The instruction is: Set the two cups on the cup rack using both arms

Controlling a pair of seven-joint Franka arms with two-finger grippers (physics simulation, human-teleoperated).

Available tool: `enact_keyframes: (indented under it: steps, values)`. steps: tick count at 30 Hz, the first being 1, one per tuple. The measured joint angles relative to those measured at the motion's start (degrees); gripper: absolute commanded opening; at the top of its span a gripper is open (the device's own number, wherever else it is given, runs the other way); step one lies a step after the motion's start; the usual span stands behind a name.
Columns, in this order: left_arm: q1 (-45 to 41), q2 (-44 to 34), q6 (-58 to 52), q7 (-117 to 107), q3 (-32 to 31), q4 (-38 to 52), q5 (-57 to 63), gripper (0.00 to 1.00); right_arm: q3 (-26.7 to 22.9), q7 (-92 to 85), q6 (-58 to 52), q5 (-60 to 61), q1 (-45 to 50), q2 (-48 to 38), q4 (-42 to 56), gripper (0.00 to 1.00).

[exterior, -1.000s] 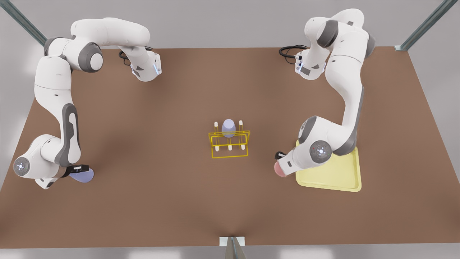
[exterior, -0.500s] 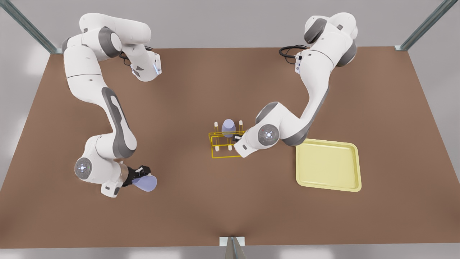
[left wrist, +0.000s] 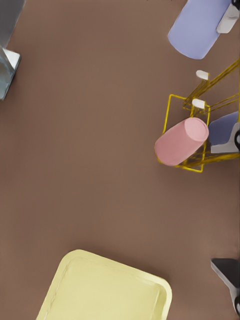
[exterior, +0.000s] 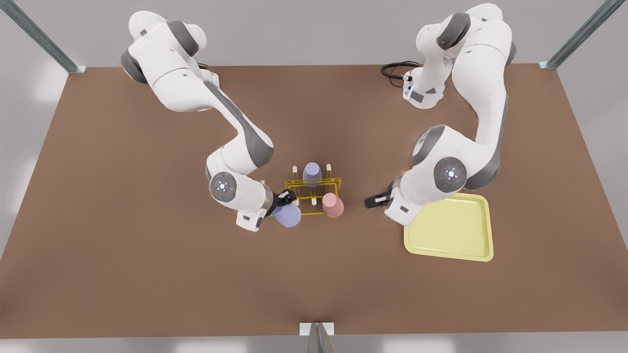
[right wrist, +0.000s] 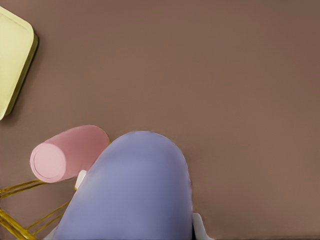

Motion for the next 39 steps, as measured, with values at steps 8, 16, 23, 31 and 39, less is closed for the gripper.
enact_keyframes:
  steps: [8, 16, 23, 31, 39]
  values:
    - [-2.7, -16.7, -10.3, 11.9, 19.7, -13.7, 0.2, 1.00, -0.3, 8.0, 0.0, -0.2, 2.4, 1.3, -2.0, 0.80]
    - [-1.9, -16.2, -15.0, 21.3, 20.1, -14.0, -0.1, 1.00, -0.3, 12.4, -0.2, 0.4, 3.6, 2.1, -2.1, 1.00]
    - [-2.0, -16.1, -16.4, 26.7, 20.1, -14.0, 0.0, 1.00, -0.3, 15.0, -0.7, 0.4, 3.1, 2.4, -1.8, 1.00]
    - [-1.9, -15.8, -17.0, 30.8, 20.1, -14.1, 0.0, 1.00, -0.7, 15.6, -9.9, -9.1, -12.8, -7.5, -1.3, 1.00]
    - [-1.6, -15.3, -17.6, 33.4, 20.1, -14.2, -0.1, 1.00, -7.3, 11.0, -21.4, -19.9, -19.5, -36.2, -19.8, 1.00]
